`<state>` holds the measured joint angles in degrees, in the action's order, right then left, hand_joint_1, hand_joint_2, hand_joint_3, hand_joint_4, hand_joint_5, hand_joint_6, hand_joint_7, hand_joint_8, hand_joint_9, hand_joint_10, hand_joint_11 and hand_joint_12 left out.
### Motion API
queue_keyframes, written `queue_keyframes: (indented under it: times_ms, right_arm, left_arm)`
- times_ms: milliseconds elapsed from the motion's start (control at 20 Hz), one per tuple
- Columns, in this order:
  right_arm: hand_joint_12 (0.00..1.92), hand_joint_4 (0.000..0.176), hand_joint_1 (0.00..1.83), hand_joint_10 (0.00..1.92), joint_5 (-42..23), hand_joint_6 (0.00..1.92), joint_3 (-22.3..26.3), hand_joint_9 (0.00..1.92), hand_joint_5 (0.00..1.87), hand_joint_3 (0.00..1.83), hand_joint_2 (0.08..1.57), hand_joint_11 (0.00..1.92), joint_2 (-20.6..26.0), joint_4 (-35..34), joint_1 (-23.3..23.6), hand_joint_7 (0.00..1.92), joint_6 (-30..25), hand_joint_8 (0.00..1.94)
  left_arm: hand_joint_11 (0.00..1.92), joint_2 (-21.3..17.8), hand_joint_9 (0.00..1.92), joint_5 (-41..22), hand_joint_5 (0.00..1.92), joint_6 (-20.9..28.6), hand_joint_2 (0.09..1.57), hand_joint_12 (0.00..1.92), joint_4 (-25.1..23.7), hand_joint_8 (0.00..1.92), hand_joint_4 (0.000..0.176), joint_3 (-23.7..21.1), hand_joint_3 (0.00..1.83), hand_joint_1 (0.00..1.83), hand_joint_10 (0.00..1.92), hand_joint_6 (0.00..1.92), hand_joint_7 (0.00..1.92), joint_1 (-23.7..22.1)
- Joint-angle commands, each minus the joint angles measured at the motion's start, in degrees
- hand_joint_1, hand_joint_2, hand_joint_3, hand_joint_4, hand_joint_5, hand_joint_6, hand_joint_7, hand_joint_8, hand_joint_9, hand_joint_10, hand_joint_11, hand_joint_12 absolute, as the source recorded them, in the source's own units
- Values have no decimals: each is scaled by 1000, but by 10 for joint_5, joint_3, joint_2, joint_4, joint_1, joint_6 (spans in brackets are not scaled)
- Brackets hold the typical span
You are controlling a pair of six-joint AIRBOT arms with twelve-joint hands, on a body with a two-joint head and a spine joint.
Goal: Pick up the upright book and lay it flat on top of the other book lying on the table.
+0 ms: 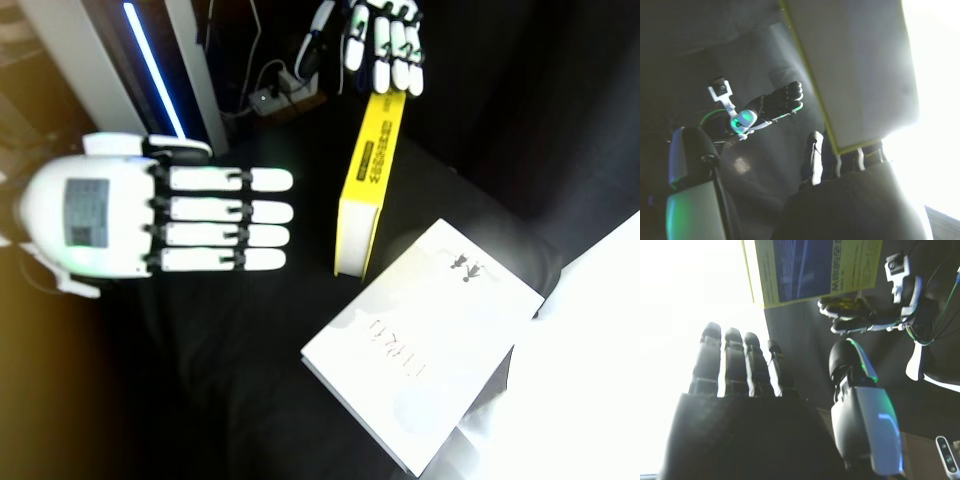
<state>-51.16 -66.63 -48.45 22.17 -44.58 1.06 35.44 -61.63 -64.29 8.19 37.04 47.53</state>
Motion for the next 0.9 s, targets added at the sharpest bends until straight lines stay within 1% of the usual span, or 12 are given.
queue_keyframes:
  times_ms: [0,100,150,250,350,400,500,600,650,700,800,850]
  right_arm:
    - [3,0,52,0,-68,0,0,0,0,45,1387,0,1,-27,4,0,-5,0]
    - [0,0,129,0,-68,0,0,0,0,25,1382,0,1,-28,3,0,-5,0]
    - [0,0,152,0,-68,0,-1,0,0,19,1378,0,1,-28,3,0,-5,0]
    - [0,0,200,0,-68,0,-1,0,0,11,1377,0,1,-28,3,0,-5,0]
    - [0,0,214,0,-68,0,-1,0,0,8,1377,0,1,-29,4,0,-5,0]
    - [0,0,195,0,-68,0,-1,0,0,9,1382,0,1,-29,4,0,-5,0]
    - [0,1,216,0,-68,0,-1,0,0,5,1379,0,1,-30,4,0,-5,0]
    - [0,0,233,0,-68,0,-1,0,0,2,1375,0,1,-30,4,0,-5,0]
    - [0,0,234,0,-68,0,-1,0,0,2,1376,0,0,-30,4,0,-5,0]
    - [0,0,234,0,-68,0,-1,0,0,2,1374,0,0,-30,4,0,-5,0]
    - [0,1,242,0,-68,0,0,0,0,2,1376,0,0,-30,4,0,-5,0]
    - [0,11,258,0,-68,0,0,0,0,0,1368,0,-1,-30,4,0,-5,0]
  left_arm:
    - [0,-8,0,-85,0,2,1301,0,0,0,25,-2,14,128,0,0,0,-2]
    - [0,-10,0,-94,0,2,1290,0,8,0,50,-1,5,105,0,0,0,-2]
    - [0,-10,0,-100,0,2,1267,0,15,0,73,0,0,132,0,0,0,-2]
    - [0,-10,0,-109,0,2,1223,0,29,0,90,2,0,140,0,0,0,-2]
    - [0,-6,0,-109,0,2,1188,0,52,0,121,7,0,287,0,0,0,-1]
    - [0,2,0,-108,0,2,1181,0,65,0,117,12,0,305,0,0,0,-2]
    - [0,16,0,-109,0,2,1190,0,89,0,68,20,0,369,0,0,0,-1]
    - [0,31,0,-108,0,2,1166,0,111,0,94,27,0,455,0,0,0,7]
    - [0,38,0,-110,0,2,1158,0,119,0,119,29,0,474,0,0,0,11]
    - [0,44,0,-112,0,2,1162,0,124,0,111,30,0,495,0,0,0,15]
    - [0,58,0,-120,0,2,1153,0,132,0,120,34,0,607,0,0,0,26]
    - [0,63,152,-124,0,2,1134,447,135,7,98,38,0,658,21,0,108,34]
